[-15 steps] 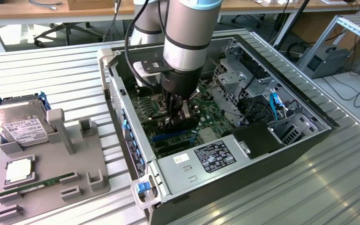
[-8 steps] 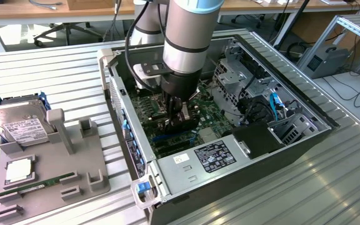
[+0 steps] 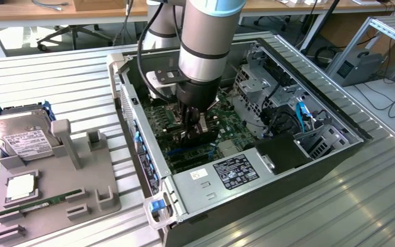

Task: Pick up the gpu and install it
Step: 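Insert the gpu into the slot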

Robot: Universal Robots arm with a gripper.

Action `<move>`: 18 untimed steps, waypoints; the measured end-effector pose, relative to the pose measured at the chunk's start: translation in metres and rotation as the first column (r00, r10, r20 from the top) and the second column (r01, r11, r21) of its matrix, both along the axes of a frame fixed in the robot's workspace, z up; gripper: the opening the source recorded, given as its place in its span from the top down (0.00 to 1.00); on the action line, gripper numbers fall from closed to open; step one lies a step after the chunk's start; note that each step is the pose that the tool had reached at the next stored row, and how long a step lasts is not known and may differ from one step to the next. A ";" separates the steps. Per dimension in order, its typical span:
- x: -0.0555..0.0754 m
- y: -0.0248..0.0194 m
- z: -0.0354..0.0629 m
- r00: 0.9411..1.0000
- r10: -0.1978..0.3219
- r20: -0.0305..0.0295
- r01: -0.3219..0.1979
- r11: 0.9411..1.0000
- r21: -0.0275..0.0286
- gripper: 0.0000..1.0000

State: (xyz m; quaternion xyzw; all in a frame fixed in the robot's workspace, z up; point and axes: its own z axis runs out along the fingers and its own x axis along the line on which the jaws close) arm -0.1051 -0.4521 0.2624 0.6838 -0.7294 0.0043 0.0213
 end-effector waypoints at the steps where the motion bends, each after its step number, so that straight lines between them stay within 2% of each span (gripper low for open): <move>1: 0.000 0.0000 -0.0001 1.000 0.000 0.000 0.000 1.000 0.000 0.73; 10: 0.000 0.0000 -0.0001 1.000 0.000 0.000 0.000 1.000 0.001 0.73; 14: 0.000 0.0000 -0.0001 1.000 0.000 0.000 0.000 1.000 0.004 0.73; 15: 0.000 0.0000 -0.0001 1.000 0.000 0.000 0.000 1.000 0.006 0.73; 16: 0.000 0.0000 -0.0001 1.000 0.000 0.000 0.000 1.000 0.012 0.73; 17: 0.000 0.0000 -0.0002 1.000 0.000 0.000 0.000 1.000 0.020 0.73; 18: 0.000 0.0000 -0.0001 1.000 0.000 0.000 0.000 1.000 0.024 0.73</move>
